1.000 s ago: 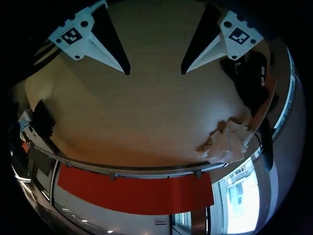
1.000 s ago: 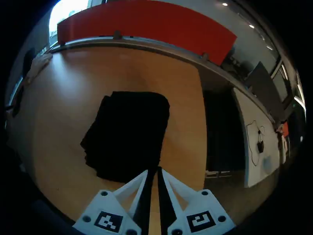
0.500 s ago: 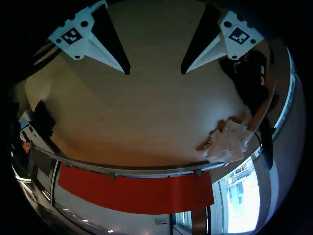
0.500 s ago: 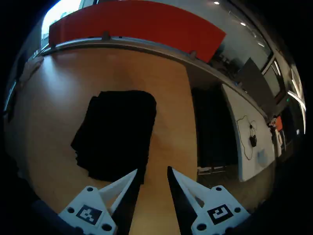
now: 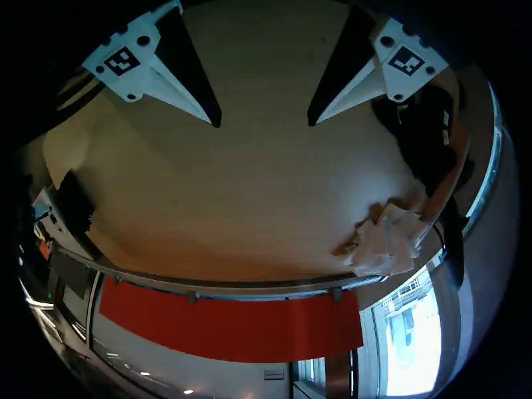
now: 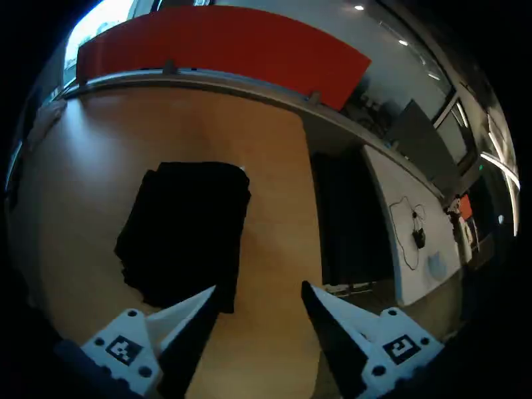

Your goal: Fold towel

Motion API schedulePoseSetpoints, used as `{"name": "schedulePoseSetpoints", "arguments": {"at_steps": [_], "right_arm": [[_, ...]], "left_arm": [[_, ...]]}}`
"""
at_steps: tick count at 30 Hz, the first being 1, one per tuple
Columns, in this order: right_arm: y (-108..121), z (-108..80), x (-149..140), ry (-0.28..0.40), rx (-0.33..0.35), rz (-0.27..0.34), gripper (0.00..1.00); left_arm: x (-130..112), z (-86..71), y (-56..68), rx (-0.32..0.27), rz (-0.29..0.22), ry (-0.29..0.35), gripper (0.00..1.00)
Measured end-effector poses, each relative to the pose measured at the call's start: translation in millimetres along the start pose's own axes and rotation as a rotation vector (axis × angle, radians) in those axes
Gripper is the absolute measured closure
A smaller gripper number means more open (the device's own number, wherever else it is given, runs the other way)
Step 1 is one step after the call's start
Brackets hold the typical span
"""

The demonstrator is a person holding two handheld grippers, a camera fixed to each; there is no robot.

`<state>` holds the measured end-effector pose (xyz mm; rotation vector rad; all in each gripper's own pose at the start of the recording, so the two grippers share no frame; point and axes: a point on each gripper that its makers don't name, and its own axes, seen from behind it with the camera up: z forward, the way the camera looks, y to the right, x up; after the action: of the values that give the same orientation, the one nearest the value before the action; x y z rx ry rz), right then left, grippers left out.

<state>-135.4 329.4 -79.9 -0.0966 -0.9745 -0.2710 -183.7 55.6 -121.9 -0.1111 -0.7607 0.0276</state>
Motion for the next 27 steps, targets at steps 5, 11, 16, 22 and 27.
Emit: {"name": "schedulePoseSetpoints", "arguments": {"at_steps": [5, 11, 16, 22, 27], "right_arm": [[-2.9, -1.4, 6.2, 0.02, 0.0, 0.008, 0.0], [-8.7, -5.2, 12.5, 0.04, 0.007, 0.01, 0.0], [-23.4, -10.6, 24.1, 0.081, 0.041, 0.033, 0.0], [-45.9, -22.0, 43.8, 0.151, 0.097, 0.085, 0.0], [-60.9, -30.9, 64.9, 0.216, 0.13, 0.173, 0.0]], "left_arm": [[1.1, -1.5, -0.5, 0.0, -0.001, 0.005, 0.04], [2.8, -3.6, -1.5, -0.002, -0.003, 0.011, 0.03], [4.9, -5.0, -3.3, 0.0, -0.008, 0.018, 0.03], [9.8, -6.7, -4.6, 0.001, -0.018, 0.031, 0.03], [15.3, -8.7, -5.9, 0.004, -0.03, 0.047, 0.03]]}}
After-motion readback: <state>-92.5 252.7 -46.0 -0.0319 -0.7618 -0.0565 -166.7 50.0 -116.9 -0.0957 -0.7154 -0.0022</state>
